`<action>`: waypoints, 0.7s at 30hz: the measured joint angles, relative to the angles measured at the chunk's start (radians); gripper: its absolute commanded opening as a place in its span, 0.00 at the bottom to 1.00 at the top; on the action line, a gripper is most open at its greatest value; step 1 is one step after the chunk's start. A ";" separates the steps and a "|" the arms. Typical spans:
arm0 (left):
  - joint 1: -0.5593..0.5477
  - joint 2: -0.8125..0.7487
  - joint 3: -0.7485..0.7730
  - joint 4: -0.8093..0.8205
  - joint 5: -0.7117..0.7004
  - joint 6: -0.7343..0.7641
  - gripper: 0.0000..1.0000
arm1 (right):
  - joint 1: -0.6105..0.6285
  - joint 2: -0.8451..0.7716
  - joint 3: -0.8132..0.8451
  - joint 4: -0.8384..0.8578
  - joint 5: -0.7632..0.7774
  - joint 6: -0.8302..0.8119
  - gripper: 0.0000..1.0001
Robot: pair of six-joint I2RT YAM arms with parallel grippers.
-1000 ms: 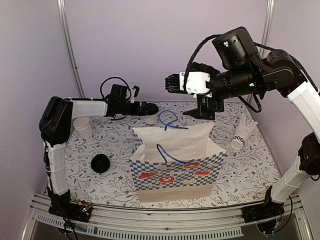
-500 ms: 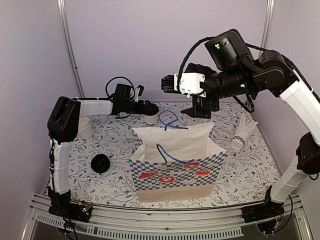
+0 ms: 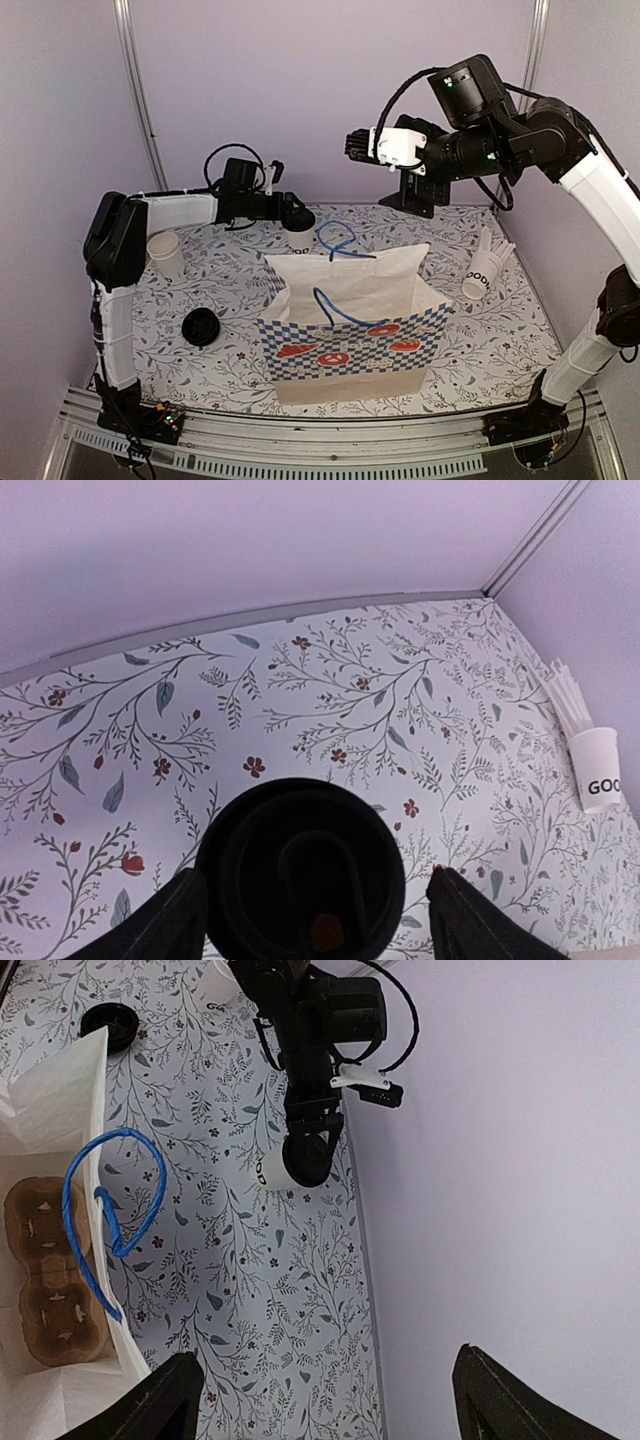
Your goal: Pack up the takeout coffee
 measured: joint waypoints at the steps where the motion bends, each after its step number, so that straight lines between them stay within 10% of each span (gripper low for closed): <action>1: 0.000 -0.016 0.000 -0.002 0.000 0.000 0.77 | -0.006 -0.006 -0.006 0.000 -0.005 0.002 0.90; 21: 0.000 -0.255 -0.148 -0.109 -0.043 0.012 0.88 | -0.047 0.058 -0.174 -0.062 -0.268 0.101 0.71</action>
